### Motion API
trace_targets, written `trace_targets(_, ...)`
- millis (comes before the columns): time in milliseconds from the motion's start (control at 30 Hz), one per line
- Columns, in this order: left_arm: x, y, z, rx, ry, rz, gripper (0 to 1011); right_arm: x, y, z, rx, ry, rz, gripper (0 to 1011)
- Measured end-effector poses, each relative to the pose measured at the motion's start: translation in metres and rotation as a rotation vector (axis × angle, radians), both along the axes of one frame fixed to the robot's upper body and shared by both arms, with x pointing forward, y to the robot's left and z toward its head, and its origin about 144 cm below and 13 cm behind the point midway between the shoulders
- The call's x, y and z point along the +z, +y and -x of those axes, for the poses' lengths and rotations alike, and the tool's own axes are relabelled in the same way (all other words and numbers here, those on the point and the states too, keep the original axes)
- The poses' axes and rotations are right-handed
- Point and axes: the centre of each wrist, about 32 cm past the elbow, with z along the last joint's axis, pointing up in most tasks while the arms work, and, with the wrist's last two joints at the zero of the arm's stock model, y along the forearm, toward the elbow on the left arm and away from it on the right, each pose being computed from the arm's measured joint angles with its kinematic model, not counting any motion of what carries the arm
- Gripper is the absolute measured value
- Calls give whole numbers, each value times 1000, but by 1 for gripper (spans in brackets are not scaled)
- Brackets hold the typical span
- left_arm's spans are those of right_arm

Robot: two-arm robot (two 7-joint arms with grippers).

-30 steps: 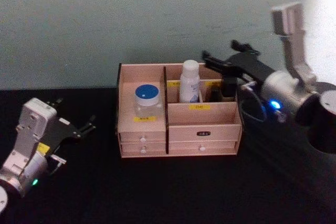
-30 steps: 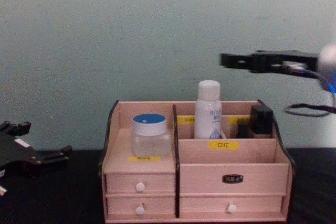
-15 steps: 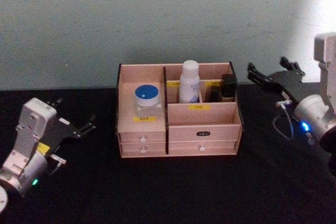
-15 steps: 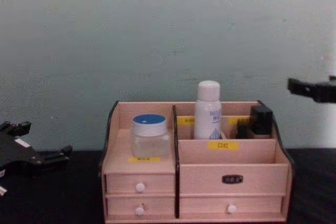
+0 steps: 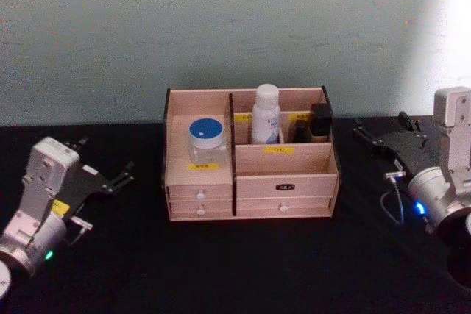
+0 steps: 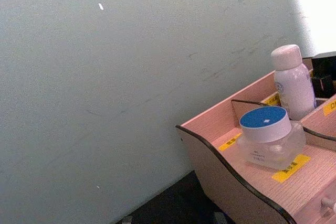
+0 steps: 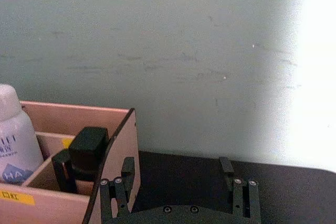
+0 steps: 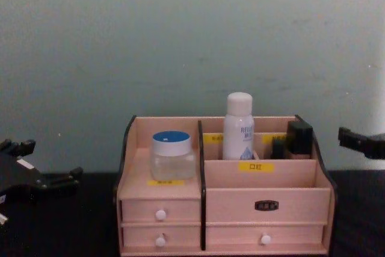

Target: Pick up the facial cleanser and watermelon frost from the table and place them into the tiered storage box.

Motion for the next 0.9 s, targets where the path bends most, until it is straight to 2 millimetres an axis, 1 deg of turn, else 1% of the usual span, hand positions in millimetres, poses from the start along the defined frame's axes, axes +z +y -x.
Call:
trace_targets(133,0,0,0,0,0,0,1001,-7,2,0,-2,15,4,1002)
trace_targets(267,0,0,0,0,0,0,1001,-9,3,-2,-1,22,7,1002)
trace_targets(900,0,0,0,0,0,0,1001,-9,3,-2,2,25,10,1002)
